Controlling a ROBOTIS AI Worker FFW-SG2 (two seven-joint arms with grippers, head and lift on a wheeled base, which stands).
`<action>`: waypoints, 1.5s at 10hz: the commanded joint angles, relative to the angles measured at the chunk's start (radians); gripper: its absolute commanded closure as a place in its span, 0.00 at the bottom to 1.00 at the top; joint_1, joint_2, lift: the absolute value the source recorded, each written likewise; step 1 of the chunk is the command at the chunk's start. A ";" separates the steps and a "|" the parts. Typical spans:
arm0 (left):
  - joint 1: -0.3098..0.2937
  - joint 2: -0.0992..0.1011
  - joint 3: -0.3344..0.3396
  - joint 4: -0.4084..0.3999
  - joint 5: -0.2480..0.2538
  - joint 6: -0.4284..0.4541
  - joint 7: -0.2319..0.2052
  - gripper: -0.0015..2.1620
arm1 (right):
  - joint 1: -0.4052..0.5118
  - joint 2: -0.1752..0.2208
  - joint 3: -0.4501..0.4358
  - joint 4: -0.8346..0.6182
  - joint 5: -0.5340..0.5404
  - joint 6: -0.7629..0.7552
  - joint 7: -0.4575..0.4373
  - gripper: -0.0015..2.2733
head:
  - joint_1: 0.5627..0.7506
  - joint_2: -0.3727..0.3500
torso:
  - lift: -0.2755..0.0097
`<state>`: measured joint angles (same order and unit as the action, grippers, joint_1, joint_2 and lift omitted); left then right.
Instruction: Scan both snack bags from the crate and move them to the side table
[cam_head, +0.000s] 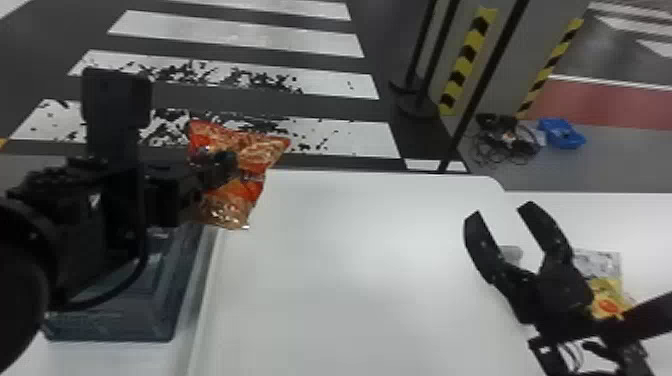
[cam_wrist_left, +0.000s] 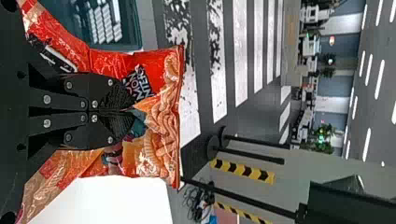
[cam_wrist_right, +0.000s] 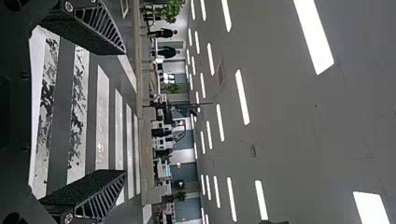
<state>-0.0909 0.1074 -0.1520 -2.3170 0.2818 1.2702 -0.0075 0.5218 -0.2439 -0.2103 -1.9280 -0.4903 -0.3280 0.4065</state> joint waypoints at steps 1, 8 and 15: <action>-0.046 -0.029 -0.104 0.062 -0.035 -0.013 -0.002 0.66 | 0.001 0.000 -0.007 0.000 -0.007 -0.001 0.000 0.04 | 0.70 0.19 | 0.63; -0.116 -0.110 -0.465 0.447 -0.148 -0.274 -0.022 0.66 | -0.002 -0.002 -0.035 0.000 -0.033 -0.001 0.000 0.04 | 0.70 0.03 | 0.63; -0.119 -0.110 -0.571 0.792 -0.131 -0.651 -0.046 0.66 | -0.020 0.000 -0.043 0.001 -0.057 0.002 0.000 0.04 | 0.70 0.03 | 0.63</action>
<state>-0.2090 0.0000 -0.7067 -1.5537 0.1449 0.6476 -0.0529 0.5053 -0.2439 -0.2516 -1.9264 -0.5454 -0.3279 0.4065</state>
